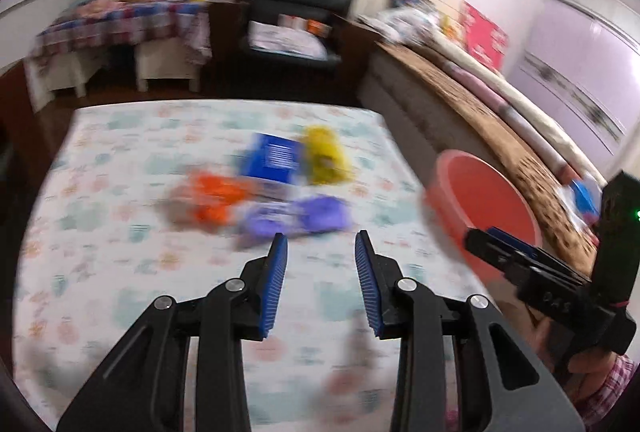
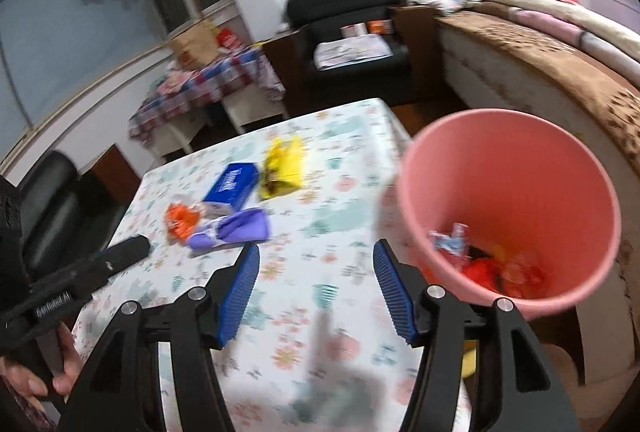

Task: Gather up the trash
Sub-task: 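Withdraw both open tools from the bucket back over the table, then grasp the orange net bag with the left tool while the right tool grasps the yellow bag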

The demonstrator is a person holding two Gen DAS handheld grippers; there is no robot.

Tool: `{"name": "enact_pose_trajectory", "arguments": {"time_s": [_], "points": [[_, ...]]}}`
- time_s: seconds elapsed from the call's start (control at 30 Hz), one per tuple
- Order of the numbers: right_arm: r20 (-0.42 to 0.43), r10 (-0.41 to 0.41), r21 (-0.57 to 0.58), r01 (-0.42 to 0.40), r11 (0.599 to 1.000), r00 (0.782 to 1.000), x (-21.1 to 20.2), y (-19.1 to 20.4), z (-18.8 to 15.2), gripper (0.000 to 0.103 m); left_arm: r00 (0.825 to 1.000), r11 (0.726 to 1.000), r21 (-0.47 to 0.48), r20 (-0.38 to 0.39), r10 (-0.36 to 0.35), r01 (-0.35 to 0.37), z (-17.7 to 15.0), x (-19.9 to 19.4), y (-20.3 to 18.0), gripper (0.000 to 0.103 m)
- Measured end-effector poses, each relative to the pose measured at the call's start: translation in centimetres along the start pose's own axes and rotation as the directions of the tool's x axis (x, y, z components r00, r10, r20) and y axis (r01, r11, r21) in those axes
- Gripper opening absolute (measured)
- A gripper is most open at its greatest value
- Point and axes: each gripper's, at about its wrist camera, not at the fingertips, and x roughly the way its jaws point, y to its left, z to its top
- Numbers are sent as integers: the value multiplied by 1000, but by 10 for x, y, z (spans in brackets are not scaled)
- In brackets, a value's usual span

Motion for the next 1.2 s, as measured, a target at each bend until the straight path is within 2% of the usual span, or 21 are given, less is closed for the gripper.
{"name": "enact_pose_trajectory", "arguments": {"time_s": [0.1,0.2,0.4,0.67,0.73,0.93,1.0,1.07,1.2], "points": [[-26,23,-38,-24,999,999,17,19,5,58,997,996,-62,-3,71,-71,6,-2,35,35],[-40,38,-57,-40,998,998,27,30,8,58,995,988,-117,-23,96,-98,13,5,56,35],[-73,48,-73,-53,996,996,46,35,12,58,994,985,-142,-46,95,-101,30,30,61,35],[-107,92,-71,-99,993,990,78,42,33,58,986,971,-190,-101,131,-148,51,73,78,35],[-104,76,-90,-86,992,992,87,46,40,58,982,968,-187,-116,149,-169,49,81,81,35],[-97,19,-110,-30,994,995,117,48,65,59,981,966,-184,-100,166,-182,49,86,79,36],[-96,-7,-109,-4,994,995,129,47,73,58,984,964,-211,-110,141,-162,48,88,80,44],[-110,-27,-102,15,995,994,143,45,80,59,987,961,-240,-116,114,-139,48,90,80,44],[-156,-37,-82,24,996,987,172,40,89,58,986,965,-226,-126,110,-136,49,96,75,45]]}}
